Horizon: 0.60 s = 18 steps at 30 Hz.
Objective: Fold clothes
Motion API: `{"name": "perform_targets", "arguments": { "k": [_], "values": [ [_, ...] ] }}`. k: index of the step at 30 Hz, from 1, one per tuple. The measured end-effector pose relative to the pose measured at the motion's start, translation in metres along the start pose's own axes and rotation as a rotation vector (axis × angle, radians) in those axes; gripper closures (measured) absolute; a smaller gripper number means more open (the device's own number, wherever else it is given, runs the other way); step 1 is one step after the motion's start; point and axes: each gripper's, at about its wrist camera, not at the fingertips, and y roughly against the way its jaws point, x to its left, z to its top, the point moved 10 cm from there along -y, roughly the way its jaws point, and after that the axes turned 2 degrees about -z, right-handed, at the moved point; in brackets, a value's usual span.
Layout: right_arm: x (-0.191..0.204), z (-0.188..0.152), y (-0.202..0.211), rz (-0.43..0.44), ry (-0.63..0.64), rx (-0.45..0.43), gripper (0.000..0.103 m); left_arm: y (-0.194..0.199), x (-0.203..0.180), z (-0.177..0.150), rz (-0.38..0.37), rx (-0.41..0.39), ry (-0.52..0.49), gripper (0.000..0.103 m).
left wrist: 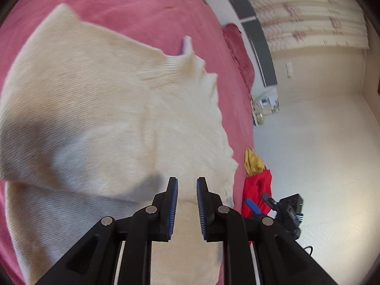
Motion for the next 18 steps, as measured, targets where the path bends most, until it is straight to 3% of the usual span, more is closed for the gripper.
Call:
{"name": "perform_targets", "arguments": {
  "k": [2,3,5,6,8,10,12,15,18],
  "values": [
    [-0.018,0.003,-0.025,-0.015,-0.090,0.045,0.036,0.007,0.006,0.001,0.004,-0.013,0.010,0.087],
    [-0.034,-0.004,-0.038,-0.076,-0.134,0.093,0.036,0.010,0.009,0.002,0.007,-0.019,0.015,0.087],
    [-0.062,-0.021,-0.048,-0.176,-0.164,0.138,0.058,0.018,0.016,0.006,0.023,-0.028,0.015,0.087],
    [-0.069,-0.024,-0.047,-0.176,-0.184,0.133,0.074,0.022,0.021,0.010,0.035,-0.033,0.016,0.087],
    [-0.071,-0.020,-0.038,-0.106,-0.229,0.094,0.074,0.029,0.031,0.017,0.058,-0.043,0.018,0.087],
    [-0.054,-0.011,-0.031,-0.066,-0.177,0.058,0.067,0.038,0.034,0.025,0.064,-0.068,0.027,0.087],
    [-0.026,-0.001,-0.035,-0.004,-0.104,0.055,0.067,0.045,0.035,0.031,0.075,-0.087,0.021,0.087],
    [-0.006,0.007,-0.061,-0.021,-0.024,0.094,0.067,0.056,0.040,0.034,0.096,-0.104,0.018,0.087],
    [-0.010,0.009,-0.082,-0.061,-0.024,0.120,0.067,0.064,0.048,0.036,0.128,-0.109,0.012,0.087]
  ]
}}
